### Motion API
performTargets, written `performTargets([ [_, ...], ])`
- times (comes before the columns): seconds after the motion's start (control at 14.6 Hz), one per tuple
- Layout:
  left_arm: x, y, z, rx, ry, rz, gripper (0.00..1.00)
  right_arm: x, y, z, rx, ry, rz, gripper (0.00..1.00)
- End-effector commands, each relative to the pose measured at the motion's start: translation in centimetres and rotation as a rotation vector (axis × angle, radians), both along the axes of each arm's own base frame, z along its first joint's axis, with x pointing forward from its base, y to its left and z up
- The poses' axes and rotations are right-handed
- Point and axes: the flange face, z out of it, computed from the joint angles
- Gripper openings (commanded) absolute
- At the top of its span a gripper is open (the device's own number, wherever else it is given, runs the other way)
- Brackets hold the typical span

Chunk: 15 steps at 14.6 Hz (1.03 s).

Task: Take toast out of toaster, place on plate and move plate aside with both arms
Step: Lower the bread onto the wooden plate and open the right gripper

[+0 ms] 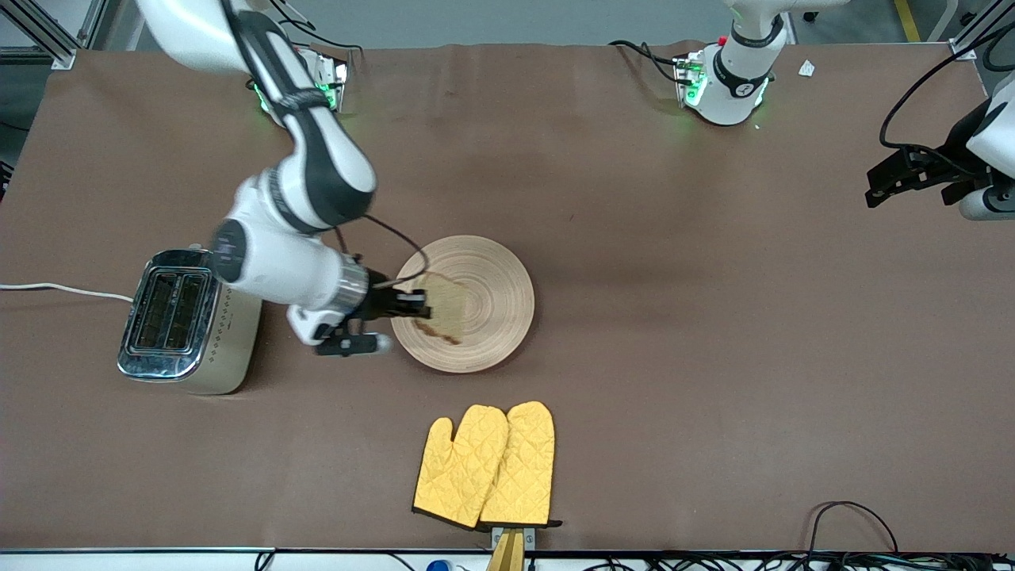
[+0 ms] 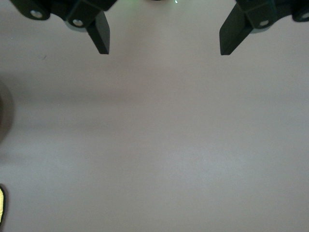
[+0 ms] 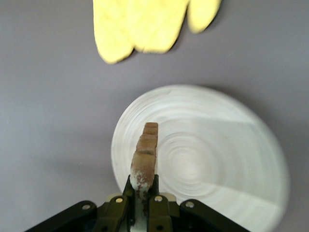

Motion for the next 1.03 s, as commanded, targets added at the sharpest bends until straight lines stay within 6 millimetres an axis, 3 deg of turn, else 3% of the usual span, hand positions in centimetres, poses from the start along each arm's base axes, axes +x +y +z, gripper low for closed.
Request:
performTargets([
  [0.0,-0.1,-0.1,0.4,-0.018,0.004,-0.016,1.0,-0.2,1.5,-4.3,0.058,0.083,-0.052,0.0],
  [0.07,0.0,-0.1,0.2,-0.018,0.009,-0.017,1.0,-0.6,2.3,-4.4,0.071,0.083,-0.044,0.0],
  [0.21,0.2,-0.5,-0.3,-0.037,0.019,-0.021,1.0,0.0,0.7,-5.0,0.07,0.067,-0.019,0.0],
  [0.48,0.8,-1.7,-1.6,-0.107,0.046,-0.034,1.0,1.6,-7.1,-7.9,0.071,0.055,0.048,0.03],
  [0.55,1.1,-2.2,-2.0,-0.122,0.054,-0.038,1.0,1.2,-8.6,-9.2,0.065,0.073,0.045,0.12],
  [0.62,1.3,-2.7,-2.5,-0.152,0.062,-0.043,1.0,0.7,-8.9,-10.0,0.057,0.087,0.041,0.17],
  [0.69,1.7,-3.3,-3.2,-0.189,0.076,-0.046,1.0,0.4,-8.9,-10.4,0.053,0.102,0.037,0.37],
  [0.76,2.1,-3.6,-3.8,-0.21,0.084,-0.045,1.0,0.3,-8.8,-10.5,0.052,0.105,0.035,0.68],
  [0.82,2.3,-4.0,-4.2,-0.223,0.089,-0.048,1.0,0.3,-8.8,-10.6,0.051,0.106,0.035,0.87],
  [0.89,2.7,-4.2,-4.7,-0.234,0.09,-0.048,1.0,0.3,-9.3,-10.8,0.049,0.111,0.031,1.0],
  [0.96,2.9,-4.7,-5.3,-0.259,0.099,-0.049,1.0,-0.2,-9.5,-11.4,0.043,0.125,0.028,1.0],
])
